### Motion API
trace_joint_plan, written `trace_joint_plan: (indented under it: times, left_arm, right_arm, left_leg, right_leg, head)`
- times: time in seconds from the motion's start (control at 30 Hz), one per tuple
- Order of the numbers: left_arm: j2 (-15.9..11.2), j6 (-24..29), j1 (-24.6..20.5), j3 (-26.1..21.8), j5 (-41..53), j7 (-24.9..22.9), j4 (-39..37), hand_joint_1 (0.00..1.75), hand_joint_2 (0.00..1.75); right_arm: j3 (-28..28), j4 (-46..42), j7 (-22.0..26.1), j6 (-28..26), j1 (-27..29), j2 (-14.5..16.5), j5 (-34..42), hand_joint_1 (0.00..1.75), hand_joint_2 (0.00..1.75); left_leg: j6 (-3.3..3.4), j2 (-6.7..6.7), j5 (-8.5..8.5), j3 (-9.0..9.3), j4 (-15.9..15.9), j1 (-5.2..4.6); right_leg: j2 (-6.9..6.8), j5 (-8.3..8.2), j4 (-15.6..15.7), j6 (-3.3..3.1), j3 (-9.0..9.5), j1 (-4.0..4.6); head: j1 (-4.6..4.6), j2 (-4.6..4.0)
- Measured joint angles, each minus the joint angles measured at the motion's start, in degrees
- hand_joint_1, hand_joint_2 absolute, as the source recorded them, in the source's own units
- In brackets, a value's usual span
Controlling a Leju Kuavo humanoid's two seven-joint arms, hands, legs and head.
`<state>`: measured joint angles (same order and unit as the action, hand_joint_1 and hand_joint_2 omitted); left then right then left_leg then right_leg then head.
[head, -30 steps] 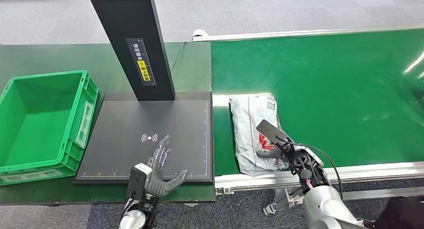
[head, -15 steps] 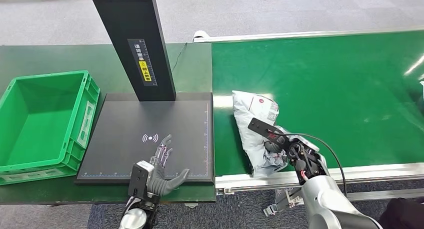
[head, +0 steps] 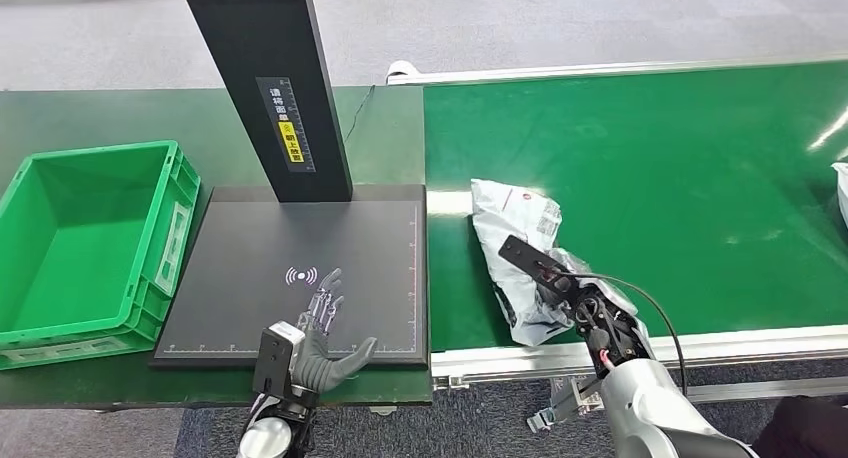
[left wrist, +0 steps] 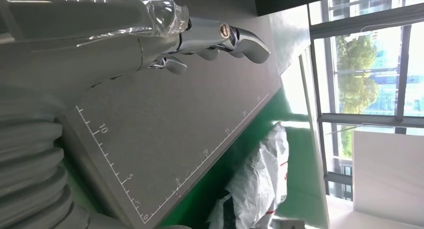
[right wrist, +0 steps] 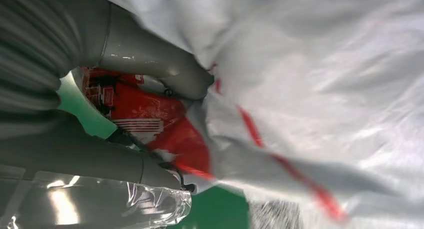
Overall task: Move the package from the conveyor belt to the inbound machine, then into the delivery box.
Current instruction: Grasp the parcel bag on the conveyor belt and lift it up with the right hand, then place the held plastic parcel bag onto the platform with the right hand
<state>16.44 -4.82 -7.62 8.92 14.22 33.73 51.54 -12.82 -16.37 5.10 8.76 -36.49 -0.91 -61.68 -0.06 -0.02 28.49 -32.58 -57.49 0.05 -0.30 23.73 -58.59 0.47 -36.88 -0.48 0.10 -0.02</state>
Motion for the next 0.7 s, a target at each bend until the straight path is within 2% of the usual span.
trace_joint_plan:
  times: [0.17,0.3,0.4,0.57,0.63,0.7]
  left_arm:
    - [-0.11,0.96,2.03,-0.13,0.01,0.57,1.73,0.00,1.75]
    - [-0.11,2.37,3.56,-0.13,0.03,1.16,2.98,0.00,1.75]
    - [-0.11,3.07,4.52,-0.08,0.10,1.20,4.54,0.00,1.75]
    - [-0.11,3.81,5.68,0.00,0.11,1.20,6.79,0.00,1.75]
    - [-0.11,4.09,6.06,0.02,0.14,1.27,7.55,0.00,1.75]
    - [-0.11,4.28,6.52,0.03,0.21,1.60,8.50,0.00,1.75]
  right_arm:
    - [-6.18,-1.51,10.17,-15.42,-2.75,-0.06,11.95,1.75,1.75]
    - [-12.79,-3.55,18.59,-22.77,-6.05,-0.35,21.05,1.75,1.75]
    - [-16.37,-5.30,24.31,-24.83,-7.17,-0.51,26.61,1.75,1.75]
    - [-18.98,-7.68,30.47,-26.13,-7.57,0.02,32.15,1.75,1.75]
    - [-19.00,-8.77,32.40,-25.18,-7.51,0.83,33.73,1.75,1.75]
    - [-17.79,-10.00,33.09,-21.73,-7.20,2.07,33.69,1.75,1.75]
  left_leg:
    - [0.00,0.02,-0.01,-0.07,0.00,-0.01]
    - [0.00,0.02,-0.01,-0.09,0.00,0.00]
    - [0.00,0.03,-0.01,-0.10,0.00,0.00]
    - [0.00,0.02,-0.01,-0.11,0.01,0.00]
    - [0.00,0.05,-0.01,-0.11,0.01,0.01]
    - [-0.01,0.13,0.00,-0.10,0.02,0.03]
  right_leg:
    - [0.01,-0.03,-0.01,-0.01,-0.15,0.00]
    - [0.01,-0.03,-0.01,-0.02,-0.17,0.01]
    - [0.02,-0.03,-0.01,-0.02,-0.18,0.01]
    - [0.02,-0.03,-0.01,-0.02,-0.17,0.01]
    - [0.03,-0.03,-0.01,-0.02,-0.17,0.02]
    - [0.10,-0.03,-0.03,-0.03,-0.17,0.04]
  head:
    - [-0.01,0.00]
    - [-0.01,0.00]
    - [-0.01,0.00]
    - [-0.01,0.00]
    - [-0.01,0.00]
    - [-0.01,0.00]
